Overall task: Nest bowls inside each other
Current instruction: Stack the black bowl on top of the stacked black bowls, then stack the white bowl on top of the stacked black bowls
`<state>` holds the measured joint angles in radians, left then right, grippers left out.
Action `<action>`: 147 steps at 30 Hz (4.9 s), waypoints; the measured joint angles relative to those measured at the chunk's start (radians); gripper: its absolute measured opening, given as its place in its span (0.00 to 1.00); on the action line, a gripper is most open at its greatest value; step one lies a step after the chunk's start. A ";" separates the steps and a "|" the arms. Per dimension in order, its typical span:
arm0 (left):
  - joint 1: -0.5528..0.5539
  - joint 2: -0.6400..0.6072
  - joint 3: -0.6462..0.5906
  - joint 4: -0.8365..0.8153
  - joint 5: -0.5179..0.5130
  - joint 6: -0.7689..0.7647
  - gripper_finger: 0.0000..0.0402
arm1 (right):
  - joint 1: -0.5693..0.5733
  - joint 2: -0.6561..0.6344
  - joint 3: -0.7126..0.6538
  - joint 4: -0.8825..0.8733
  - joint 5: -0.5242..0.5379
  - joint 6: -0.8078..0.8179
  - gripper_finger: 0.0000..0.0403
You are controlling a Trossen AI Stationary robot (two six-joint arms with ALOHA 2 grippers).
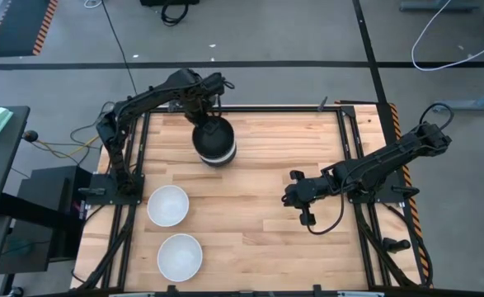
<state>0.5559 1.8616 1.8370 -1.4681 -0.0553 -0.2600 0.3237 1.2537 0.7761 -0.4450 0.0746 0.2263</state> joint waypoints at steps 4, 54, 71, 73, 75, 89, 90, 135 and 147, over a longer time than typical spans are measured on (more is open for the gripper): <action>-0.006 0.030 0.000 -0.012 0.022 0.010 0.03 | 0.000 0.000 0.000 -0.001 0.000 0.006 0.01; -0.706 0.042 0.385 -0.103 -0.086 -0.246 0.25 | 0.000 0.000 0.000 0.054 0.000 0.003 0.04; -1.031 0.043 -0.043 -0.091 -0.010 -0.748 0.24 | 0.000 0.000 0.000 0.062 0.000 -0.011 0.04; -1.049 0.043 -0.097 -0.077 0.014 -0.781 0.24 | 0.000 0.000 0.000 0.063 0.000 -0.011 0.04; -1.062 0.043 -0.139 -0.069 0.022 -0.812 0.24 | 0.000 0.000 0.000 0.063 0.000 -0.009 0.04; -1.028 0.043 -0.348 0.017 0.003 -0.904 0.19 | 0.011 0.000 0.000 0.063 -0.027 0.003 0.04; -1.020 0.043 -0.359 0.015 0.003 -0.902 0.19 | 0.017 0.000 0.000 0.063 -0.027 0.002 0.04; -0.956 -0.007 -0.562 0.093 0.046 -0.987 0.13 | 0.085 0.000 0.000 0.067 -0.027 0.010 0.04; -0.956 -0.006 -0.544 -0.007 0.039 -1.031 0.19 | 0.085 0.000 0.000 0.067 -0.027 0.010 0.04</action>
<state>-0.4004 1.8553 1.2929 -1.4754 -0.0164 -1.2914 0.4091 1.2541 0.7757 -0.3782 0.0475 0.2367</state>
